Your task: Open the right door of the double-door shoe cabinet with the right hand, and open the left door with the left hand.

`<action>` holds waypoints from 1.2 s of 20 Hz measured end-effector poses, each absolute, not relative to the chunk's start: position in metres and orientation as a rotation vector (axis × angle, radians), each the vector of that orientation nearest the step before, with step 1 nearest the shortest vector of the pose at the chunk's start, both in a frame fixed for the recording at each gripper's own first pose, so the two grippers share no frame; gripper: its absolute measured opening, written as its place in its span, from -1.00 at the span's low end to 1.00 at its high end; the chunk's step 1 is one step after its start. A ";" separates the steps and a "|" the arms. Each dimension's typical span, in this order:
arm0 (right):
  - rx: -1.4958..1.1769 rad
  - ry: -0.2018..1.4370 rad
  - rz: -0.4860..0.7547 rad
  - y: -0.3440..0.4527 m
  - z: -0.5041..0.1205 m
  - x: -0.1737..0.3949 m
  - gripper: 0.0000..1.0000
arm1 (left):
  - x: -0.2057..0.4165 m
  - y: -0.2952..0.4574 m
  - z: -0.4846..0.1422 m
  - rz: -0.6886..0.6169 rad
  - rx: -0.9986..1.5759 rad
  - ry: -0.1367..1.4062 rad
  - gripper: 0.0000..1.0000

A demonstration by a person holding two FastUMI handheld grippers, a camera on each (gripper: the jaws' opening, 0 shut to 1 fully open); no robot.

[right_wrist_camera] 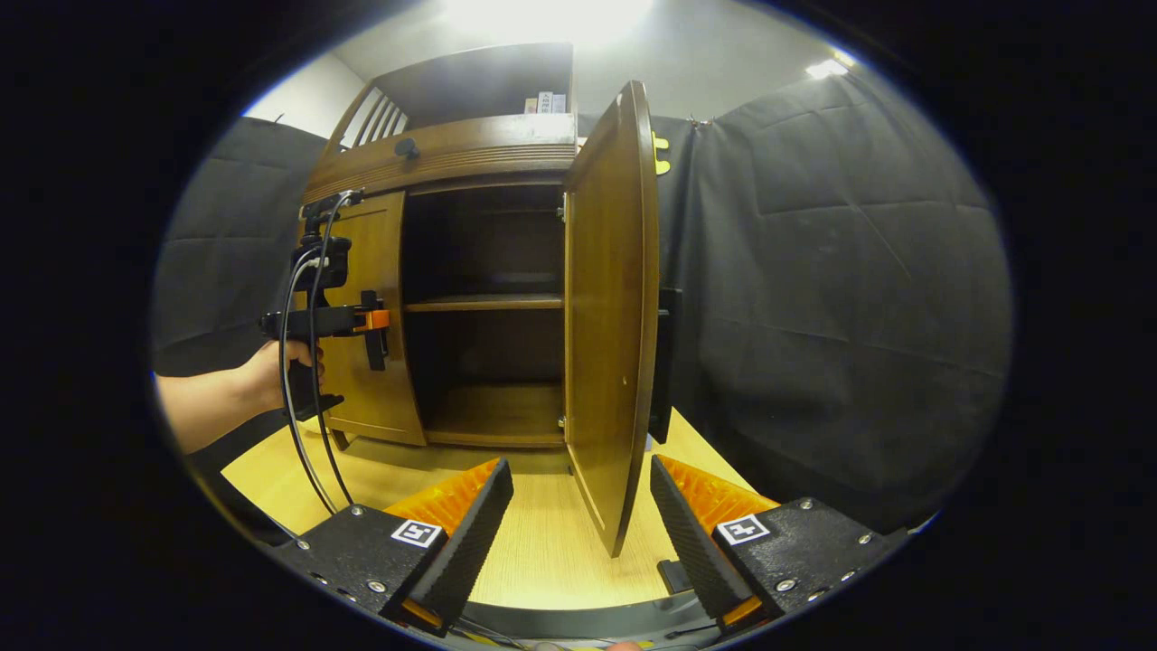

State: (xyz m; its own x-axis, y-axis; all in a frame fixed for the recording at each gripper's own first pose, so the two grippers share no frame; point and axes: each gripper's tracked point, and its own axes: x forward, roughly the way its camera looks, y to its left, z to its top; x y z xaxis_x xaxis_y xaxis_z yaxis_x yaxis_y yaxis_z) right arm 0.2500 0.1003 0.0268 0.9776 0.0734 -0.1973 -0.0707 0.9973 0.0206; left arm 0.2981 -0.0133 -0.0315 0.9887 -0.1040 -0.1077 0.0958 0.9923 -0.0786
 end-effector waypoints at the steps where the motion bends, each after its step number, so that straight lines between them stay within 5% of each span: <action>1: 0.015 0.195 0.077 0.102 0.029 0.248 0.89 | 0.295 -0.014 -0.030 -0.107 -0.074 0.111 -0.57; 10: 0.031 0.178 0.111 0.126 0.038 0.240 0.89 | 0.237 0.000 -0.026 -0.130 -0.092 0.114 -0.75; 13: 0.029 0.170 0.124 0.135 0.042 0.238 0.87 | 0.222 0.008 -0.023 -0.139 -0.100 0.116 -0.75; 14: 0.029 0.172 0.129 0.138 0.043 0.238 0.89 | 0.216 0.012 -0.023 -0.140 -0.103 0.117 -0.57; 24: 0.036 0.166 0.142 0.158 0.047 0.223 0.89 | 0.168 0.044 -0.019 -0.153 -0.120 0.119 -0.57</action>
State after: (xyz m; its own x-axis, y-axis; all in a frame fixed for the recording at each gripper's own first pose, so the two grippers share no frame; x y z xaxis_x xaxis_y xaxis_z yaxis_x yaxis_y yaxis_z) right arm 0.2233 0.1576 0.0466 0.9762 0.1443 -0.1617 -0.1383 0.9892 0.0477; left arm 0.1682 0.0436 -0.0187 0.9813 -0.1590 -0.1088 0.1448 0.9812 -0.1277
